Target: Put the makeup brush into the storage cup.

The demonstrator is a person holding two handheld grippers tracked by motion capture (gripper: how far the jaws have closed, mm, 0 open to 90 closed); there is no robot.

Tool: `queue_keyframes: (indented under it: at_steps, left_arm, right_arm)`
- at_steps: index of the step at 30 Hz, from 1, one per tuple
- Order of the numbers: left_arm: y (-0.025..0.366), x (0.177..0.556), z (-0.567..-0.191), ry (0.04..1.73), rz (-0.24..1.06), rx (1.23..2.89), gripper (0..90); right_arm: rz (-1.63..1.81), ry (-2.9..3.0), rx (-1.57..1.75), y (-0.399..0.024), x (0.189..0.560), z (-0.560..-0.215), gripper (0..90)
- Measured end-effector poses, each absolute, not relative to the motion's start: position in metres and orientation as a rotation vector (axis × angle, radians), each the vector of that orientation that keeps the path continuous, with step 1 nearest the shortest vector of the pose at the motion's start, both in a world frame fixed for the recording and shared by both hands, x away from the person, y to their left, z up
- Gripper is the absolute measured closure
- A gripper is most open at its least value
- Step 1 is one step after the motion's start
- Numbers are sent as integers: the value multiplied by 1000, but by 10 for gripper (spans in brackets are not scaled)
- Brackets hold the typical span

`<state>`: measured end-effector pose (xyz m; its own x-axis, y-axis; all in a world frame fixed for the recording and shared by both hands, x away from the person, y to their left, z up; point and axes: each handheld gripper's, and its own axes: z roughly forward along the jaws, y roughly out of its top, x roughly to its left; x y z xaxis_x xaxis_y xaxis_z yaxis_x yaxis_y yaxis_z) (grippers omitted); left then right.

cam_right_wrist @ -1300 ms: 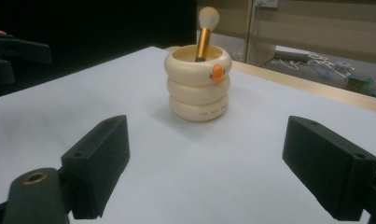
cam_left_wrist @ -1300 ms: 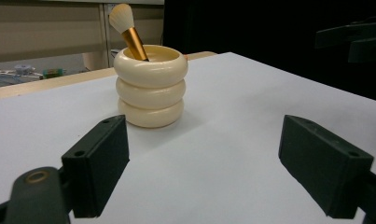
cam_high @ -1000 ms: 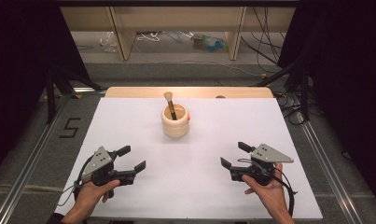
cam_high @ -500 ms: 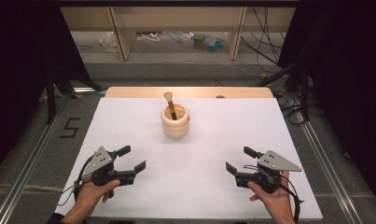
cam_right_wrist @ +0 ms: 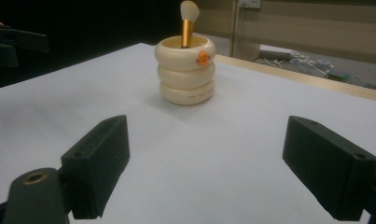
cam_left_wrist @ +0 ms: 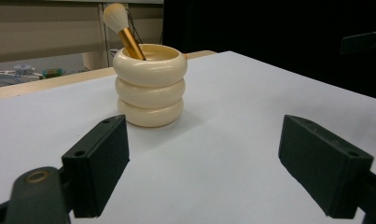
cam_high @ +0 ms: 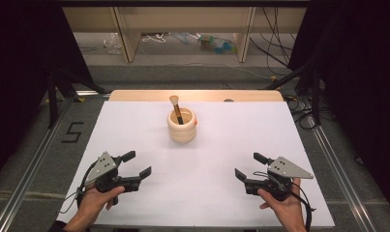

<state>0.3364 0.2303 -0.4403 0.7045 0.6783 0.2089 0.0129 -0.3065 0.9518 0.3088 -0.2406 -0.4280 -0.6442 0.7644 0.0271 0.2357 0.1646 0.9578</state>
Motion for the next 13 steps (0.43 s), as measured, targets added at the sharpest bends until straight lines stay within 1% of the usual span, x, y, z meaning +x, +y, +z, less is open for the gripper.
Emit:
queue_keyframes:
  at_steps: [13]
  left_arm:
    - [230, 337, -441, 551, 729, 1778, 162]
  right_arm:
    - [1474, 1997, 951, -241, 309, -428, 157]
